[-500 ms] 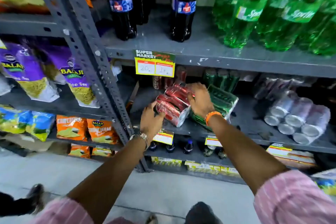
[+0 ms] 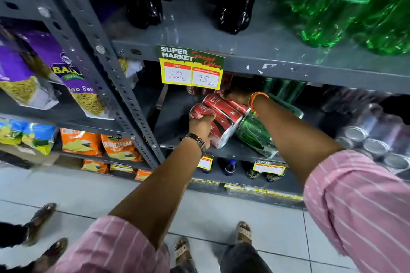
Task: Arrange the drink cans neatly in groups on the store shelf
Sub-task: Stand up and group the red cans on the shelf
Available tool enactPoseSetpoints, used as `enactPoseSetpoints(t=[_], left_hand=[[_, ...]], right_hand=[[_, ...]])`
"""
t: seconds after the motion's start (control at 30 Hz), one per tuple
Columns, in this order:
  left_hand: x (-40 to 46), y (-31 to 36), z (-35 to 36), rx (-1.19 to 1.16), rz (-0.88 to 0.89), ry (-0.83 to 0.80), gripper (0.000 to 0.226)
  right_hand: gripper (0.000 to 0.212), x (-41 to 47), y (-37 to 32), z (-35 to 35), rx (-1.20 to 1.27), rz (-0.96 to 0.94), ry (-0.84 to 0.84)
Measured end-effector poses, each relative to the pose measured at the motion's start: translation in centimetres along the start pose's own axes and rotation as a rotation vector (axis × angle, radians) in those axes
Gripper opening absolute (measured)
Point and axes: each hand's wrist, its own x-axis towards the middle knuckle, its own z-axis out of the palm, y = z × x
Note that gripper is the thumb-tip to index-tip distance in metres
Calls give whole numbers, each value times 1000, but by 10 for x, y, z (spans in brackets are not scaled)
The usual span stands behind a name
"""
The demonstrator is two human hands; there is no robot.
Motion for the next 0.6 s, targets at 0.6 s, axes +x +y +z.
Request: enactPoseSetpoints(t=[0.6], left_hand=[[35, 44, -72, 1017, 598, 70, 45]], right_hand=[[48, -16, 9, 89, 662, 66, 566]])
